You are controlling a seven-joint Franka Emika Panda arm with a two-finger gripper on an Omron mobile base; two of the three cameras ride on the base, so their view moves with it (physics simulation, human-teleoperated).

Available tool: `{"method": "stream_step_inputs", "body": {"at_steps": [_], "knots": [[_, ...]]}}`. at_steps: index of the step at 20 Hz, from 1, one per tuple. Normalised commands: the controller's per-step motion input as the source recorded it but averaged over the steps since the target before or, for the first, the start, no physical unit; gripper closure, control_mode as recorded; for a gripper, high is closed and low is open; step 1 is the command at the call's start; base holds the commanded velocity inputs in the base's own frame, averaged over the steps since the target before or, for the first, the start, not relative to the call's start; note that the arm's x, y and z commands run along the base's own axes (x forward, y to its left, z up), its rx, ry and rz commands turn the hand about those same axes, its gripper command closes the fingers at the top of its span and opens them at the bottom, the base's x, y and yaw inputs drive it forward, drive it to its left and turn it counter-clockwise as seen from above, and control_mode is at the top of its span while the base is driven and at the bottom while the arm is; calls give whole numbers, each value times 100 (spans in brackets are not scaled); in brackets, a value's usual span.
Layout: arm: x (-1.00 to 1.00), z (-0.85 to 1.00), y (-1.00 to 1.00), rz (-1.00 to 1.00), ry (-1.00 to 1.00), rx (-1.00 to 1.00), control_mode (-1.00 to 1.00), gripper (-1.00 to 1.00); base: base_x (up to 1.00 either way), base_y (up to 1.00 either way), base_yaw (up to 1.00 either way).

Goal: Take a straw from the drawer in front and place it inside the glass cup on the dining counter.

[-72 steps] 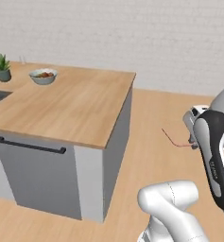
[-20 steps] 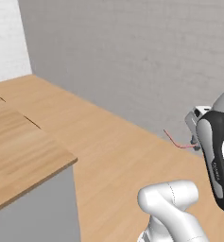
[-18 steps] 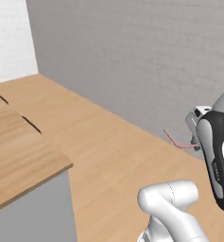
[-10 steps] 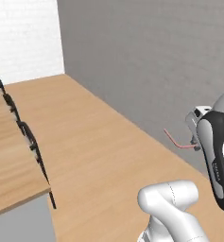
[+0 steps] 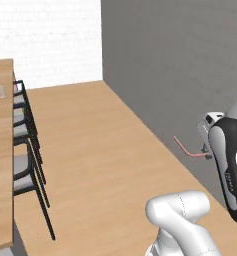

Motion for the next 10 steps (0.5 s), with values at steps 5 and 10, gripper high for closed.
{"method": "stream_step_inputs", "body": {"at_steps": [5, 10], "knots": [[0, 0, 0, 0, 0, 0, 100, 100, 90, -53, 42], [0, 0, 0, 0, 0, 0, 100, 100, 87, -49, 44]]}}
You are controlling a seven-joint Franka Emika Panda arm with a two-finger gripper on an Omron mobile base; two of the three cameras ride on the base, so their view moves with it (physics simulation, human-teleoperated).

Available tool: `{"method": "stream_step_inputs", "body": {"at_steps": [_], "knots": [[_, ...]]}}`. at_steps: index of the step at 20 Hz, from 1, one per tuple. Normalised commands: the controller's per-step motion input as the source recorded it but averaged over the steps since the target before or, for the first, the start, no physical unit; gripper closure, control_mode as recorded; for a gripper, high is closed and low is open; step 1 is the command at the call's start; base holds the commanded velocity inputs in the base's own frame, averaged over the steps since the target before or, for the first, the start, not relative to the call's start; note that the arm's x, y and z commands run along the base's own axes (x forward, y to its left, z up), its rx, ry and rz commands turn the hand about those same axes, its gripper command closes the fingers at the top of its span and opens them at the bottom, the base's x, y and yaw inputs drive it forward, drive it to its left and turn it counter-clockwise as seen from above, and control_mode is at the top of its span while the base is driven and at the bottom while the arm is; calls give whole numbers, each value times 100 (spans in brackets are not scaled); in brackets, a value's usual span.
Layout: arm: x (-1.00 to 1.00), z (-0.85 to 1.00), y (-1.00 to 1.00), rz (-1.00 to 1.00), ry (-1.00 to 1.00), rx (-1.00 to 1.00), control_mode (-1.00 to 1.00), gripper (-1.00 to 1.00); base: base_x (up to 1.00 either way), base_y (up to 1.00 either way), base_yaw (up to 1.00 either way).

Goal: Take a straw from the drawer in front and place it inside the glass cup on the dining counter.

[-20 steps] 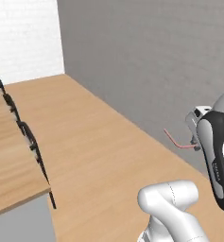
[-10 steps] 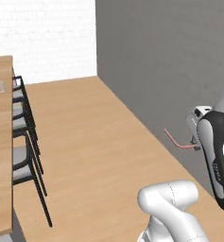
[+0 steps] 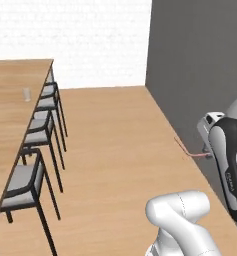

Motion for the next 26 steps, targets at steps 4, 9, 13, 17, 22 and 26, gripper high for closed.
{"method": "stream_step_inputs", "body": {"at_steps": [4, 9, 13, 17, 22, 26], "knots": [[0, 0, 0, 0, 0, 0, 100, 100, 84, -34, 46], [0, 0, 0, 0, 0, 0, 100, 100, 84, -30, 47], [0, 0, 0, 0, 0, 0, 100, 100, 87, -26, 44], [0, 0, 0, 0, 0, 0, 100, 100, 87, -27, 43], [0, 0, 0, 0, 0, 0, 100, 100, 82, -37, 45], [0, 0, 0, 0, 0, 0, 100, 100, 75, -50, 45]]}}
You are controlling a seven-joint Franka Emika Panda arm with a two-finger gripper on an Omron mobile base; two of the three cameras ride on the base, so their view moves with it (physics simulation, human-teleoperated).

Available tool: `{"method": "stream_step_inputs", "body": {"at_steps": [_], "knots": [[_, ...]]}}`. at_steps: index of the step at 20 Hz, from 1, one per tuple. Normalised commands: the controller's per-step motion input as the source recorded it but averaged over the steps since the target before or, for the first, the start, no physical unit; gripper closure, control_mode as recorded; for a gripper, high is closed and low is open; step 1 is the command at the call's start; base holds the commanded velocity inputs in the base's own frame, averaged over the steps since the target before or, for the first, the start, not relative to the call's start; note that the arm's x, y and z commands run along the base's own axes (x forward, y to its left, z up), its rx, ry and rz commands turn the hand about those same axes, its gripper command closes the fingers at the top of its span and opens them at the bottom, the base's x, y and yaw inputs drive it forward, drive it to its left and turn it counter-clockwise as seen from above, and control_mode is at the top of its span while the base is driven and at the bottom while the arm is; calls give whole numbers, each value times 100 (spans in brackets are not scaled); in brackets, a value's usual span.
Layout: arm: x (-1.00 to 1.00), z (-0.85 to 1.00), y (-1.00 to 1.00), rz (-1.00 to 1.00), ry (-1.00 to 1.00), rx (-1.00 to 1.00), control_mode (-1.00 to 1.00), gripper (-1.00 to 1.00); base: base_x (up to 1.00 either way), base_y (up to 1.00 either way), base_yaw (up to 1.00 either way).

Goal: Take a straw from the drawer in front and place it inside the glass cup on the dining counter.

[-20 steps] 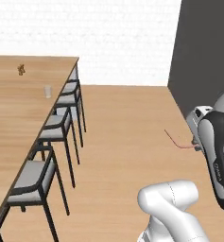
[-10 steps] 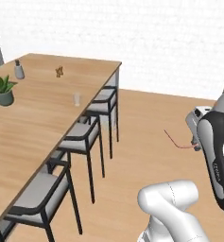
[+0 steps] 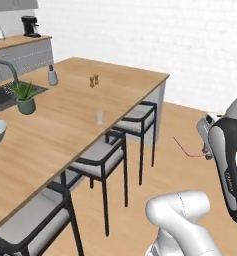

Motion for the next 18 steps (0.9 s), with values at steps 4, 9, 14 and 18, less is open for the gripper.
{"method": "stream_step_inputs", "body": {"at_steps": [4, 9, 14, 18], "knots": [[0, 0, 0, 0, 0, 0, 100, 100, 68, -44, 46], [0, 0, 0, 0, 0, 0, 100, 100, 60, -31, 51], [0, 0, 0, 0, 0, 0, 100, 100, 55, -42, 52], [0, 0, 0, 0, 0, 0, 100, 100, 41, -57, 47]]}}
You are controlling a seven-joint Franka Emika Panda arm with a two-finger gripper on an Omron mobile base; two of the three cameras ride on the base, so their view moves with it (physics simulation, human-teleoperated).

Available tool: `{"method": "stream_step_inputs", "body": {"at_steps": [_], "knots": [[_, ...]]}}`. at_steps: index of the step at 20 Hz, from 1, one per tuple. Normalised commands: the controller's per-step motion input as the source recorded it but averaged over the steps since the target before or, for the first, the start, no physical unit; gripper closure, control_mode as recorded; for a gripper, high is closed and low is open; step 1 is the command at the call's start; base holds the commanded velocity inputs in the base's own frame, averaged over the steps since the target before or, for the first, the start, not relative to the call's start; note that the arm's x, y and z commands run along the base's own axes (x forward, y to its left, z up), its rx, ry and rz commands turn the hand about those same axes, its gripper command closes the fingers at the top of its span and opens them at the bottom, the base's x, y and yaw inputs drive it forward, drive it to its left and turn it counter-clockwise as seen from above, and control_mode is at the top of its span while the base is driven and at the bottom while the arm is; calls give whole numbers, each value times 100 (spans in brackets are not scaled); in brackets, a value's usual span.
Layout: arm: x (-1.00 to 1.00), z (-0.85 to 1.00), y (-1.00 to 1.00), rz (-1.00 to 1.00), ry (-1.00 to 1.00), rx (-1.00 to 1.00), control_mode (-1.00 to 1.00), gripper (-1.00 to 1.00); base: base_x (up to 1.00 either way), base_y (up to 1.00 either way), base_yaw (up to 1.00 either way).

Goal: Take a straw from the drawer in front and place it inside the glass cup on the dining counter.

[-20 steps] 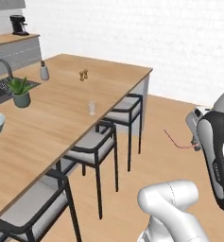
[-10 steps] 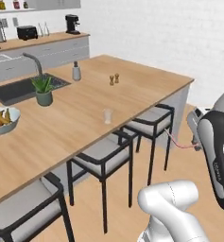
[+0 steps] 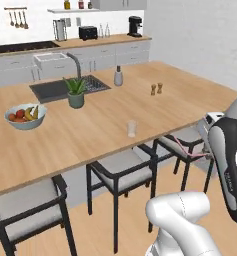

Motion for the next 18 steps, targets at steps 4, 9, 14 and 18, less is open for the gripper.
{"method": "stream_step_inputs", "body": {"at_steps": [4, 9, 14, 18], "knots": [[0, 0, 0, 0, 0, 0, 100, 100, 42, -62, 46], [0, 0, 0, 0, 0, 0, 100, 100, 38, -62, 44], [0, 0, 0, 0, 0, 0, 100, 100, 41, -54, 39], [0, 0, 0, 0, 0, 0, 100, 100, 46, -34, 27]]}}
